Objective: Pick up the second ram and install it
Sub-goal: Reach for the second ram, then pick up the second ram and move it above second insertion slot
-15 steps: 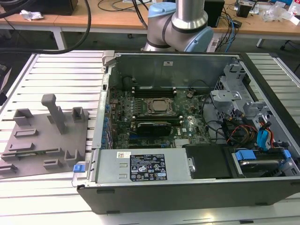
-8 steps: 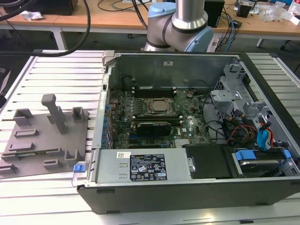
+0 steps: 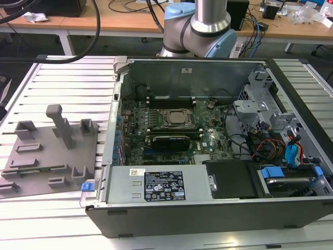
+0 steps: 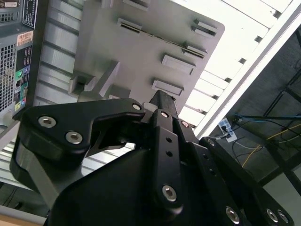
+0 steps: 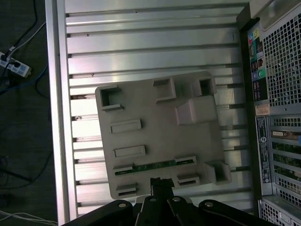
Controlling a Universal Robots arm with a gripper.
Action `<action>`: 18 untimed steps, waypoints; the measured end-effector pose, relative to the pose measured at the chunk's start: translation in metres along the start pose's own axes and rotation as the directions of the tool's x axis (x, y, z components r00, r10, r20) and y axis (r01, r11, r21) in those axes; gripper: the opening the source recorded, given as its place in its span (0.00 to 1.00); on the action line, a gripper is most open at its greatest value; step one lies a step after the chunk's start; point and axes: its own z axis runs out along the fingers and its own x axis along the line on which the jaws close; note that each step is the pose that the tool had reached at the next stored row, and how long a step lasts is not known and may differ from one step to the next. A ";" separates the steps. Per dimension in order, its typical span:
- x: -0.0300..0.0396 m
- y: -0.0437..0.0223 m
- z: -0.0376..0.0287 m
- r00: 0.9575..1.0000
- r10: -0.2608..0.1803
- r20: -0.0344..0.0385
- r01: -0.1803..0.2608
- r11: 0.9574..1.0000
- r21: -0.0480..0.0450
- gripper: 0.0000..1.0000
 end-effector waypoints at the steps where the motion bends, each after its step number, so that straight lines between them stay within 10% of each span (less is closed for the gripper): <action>1: 0.0000 0.0000 0.0000 1.000 0.000 0.000 0.000 1.000 0.000 0.11; 7: 0.0000 -0.0001 0.0000 1.000 -0.009 0.000 0.009 1.000 0.000 0.11; 16: 0.0000 -0.0001 0.0000 0.988 -0.155 -0.007 0.155 0.988 -0.004 0.11; 18: 0.0000 -0.0001 0.0000 0.979 -0.206 -0.009 0.206 0.979 -0.006 0.11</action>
